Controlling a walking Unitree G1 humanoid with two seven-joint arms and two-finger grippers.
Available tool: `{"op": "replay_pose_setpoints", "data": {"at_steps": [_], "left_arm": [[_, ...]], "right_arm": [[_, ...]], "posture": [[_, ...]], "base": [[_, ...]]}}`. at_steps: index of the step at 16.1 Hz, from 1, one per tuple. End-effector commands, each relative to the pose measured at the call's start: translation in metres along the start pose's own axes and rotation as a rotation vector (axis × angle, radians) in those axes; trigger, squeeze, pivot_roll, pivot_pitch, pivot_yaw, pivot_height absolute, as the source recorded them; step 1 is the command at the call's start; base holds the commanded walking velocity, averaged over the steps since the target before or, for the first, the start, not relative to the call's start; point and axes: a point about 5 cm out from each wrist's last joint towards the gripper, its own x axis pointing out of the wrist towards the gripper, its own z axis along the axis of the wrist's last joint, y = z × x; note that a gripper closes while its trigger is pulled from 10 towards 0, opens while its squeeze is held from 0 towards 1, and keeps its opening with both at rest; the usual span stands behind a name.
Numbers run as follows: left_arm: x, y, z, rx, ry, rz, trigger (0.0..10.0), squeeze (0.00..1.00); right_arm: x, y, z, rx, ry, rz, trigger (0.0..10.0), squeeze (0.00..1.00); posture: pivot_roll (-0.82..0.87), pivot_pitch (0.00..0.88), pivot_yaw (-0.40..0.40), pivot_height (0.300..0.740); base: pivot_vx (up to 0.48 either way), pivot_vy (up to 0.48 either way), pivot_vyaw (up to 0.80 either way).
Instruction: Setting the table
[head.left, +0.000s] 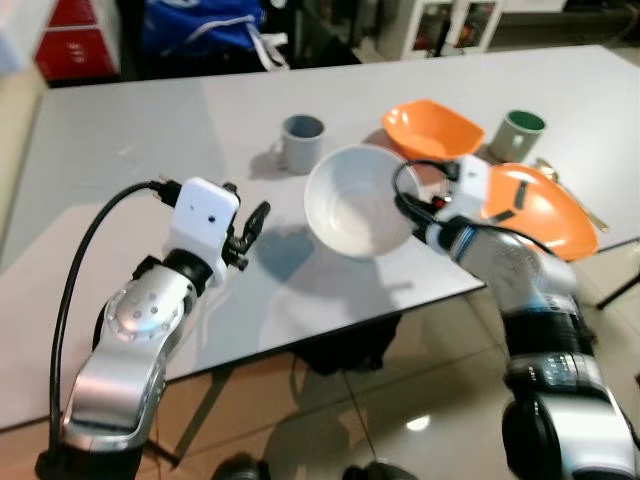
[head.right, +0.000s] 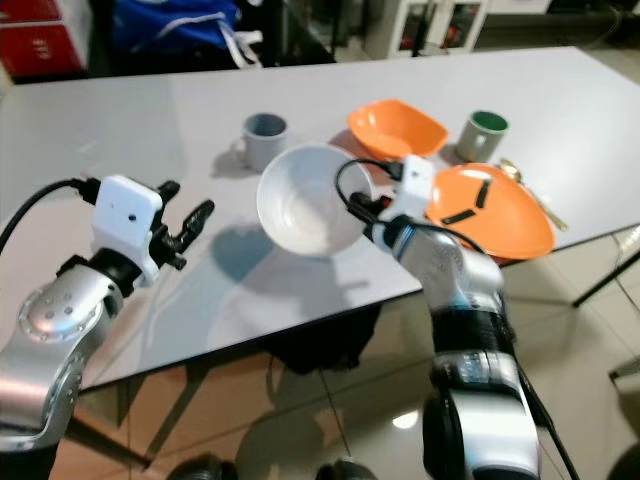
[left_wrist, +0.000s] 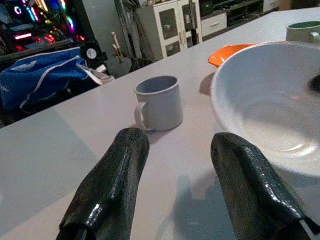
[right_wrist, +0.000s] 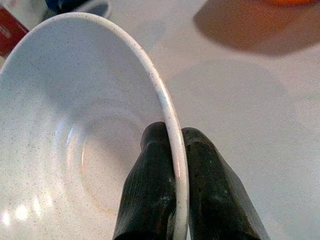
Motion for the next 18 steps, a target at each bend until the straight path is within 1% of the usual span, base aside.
{"op": "replay_pose_setpoints", "data": {"at_steps": [1,3,4,5,6,7,8,9,12,13,14,16,18], "left_arm": [[-0.002,-0.002,0.003,0.003,-0.008,-0.047,10.0,0.00],[-0.004,-0.004,0.003,-0.018,-0.011,-0.091,10.0,0.00],[-0.006,-0.007,0.004,-0.054,-0.004,-0.147,10.0,0.00],[-0.014,-0.018,0.001,-0.107,0.026,-0.274,10.0,0.00],[-0.019,-0.025,-0.001,-0.123,0.045,-0.347,10.0,0.00],[-0.026,-0.034,-0.007,-0.120,0.090,-0.447,10.0,0.00],[-0.028,-0.038,-0.010,-0.124,0.114,-0.473,10.0,0.00],[-0.026,-0.038,-0.010,-0.129,0.113,-0.466,10.0,0.00],[-0.022,-0.035,-0.007,-0.132,0.104,-0.451,10.0,0.00],[-0.022,-0.035,-0.006,-0.130,0.103,-0.448,10.0,0.00],[-0.021,-0.034,-0.006,-0.130,0.103,-0.436,10.0,0.00],[-0.020,-0.033,-0.005,-0.132,0.102,-0.434,10.0,0.00],[-0.018,-0.033,-0.007,-0.127,0.111,-0.423,10.0,0.00]], "right_arm": [[0.004,-0.006,0.009,-0.004,-0.033,-0.024,10.0,0.00],[0.011,-0.007,0.013,0.009,-0.031,-0.038,10.0,0.00],[0.014,-0.009,0.015,0.038,-0.012,-0.048,10.0,0.00],[0.016,-0.010,0.014,0.052,0.018,-0.057,10.0,0.00],[0.017,-0.011,0.014,0.061,0.030,-0.064,10.0,0.00],[0.018,-0.011,0.013,0.096,0.048,-0.060,10.0,0.00],[0.020,-0.013,0.011,0.137,0.062,-0.069,10.0,0.00],[0.020,-0.014,0.010,0.179,0.072,-0.076,10.0,0.00],[0.021,-0.014,0.004,0.236,0.125,-0.060,10.0,0.00],[0.020,-0.016,0.005,0.216,0.125,-0.079,10.0,0.90],[0.020,-0.017,0.006,0.212,0.120,-0.086,10.0,1.00],[0.020,-0.019,0.012,0.193,0.102,-0.107,10.0,1.00],[0.019,-0.020,0.015,0.206,0.091,-0.109,10.0,1.00]], "posture": [[0.02,0.107,-0.065,0.740],[0.02,0.108,-0.065,0.740],[0.02,0.108,-0.065,0.740],[0.03,0.107,-0.065,0.740],[0.03,0.107,-0.064,0.740],[0.03,0.107,-0.064,0.740],[0.03,0.106,-0.061,0.740],[0.03,0.104,-0.061,0.740],[0.03,0.100,-0.062,0.740],[0.03,0.097,-0.063,0.740],[0.03,0.095,-0.065,0.740],[0.03,0.091,-0.064,0.740],[0.03,0.079,-0.060,0.740]], "base": [[0.000,0.000,0.00],[0.000,0.000,0.00],[0.000,0.000,0.00],[0.000,0.000,0.00],[0.000,0.000,0.00],[0.000,0.000,0.00],[0.000,0.000,0.00],[0.000,0.000,0.00],[0.000,0.000,0.00],[0.000,0.000,0.00],[0.000,0.000,0.00],[0.000,0.000,0.00],[0.000,0.000,0.00]]}}
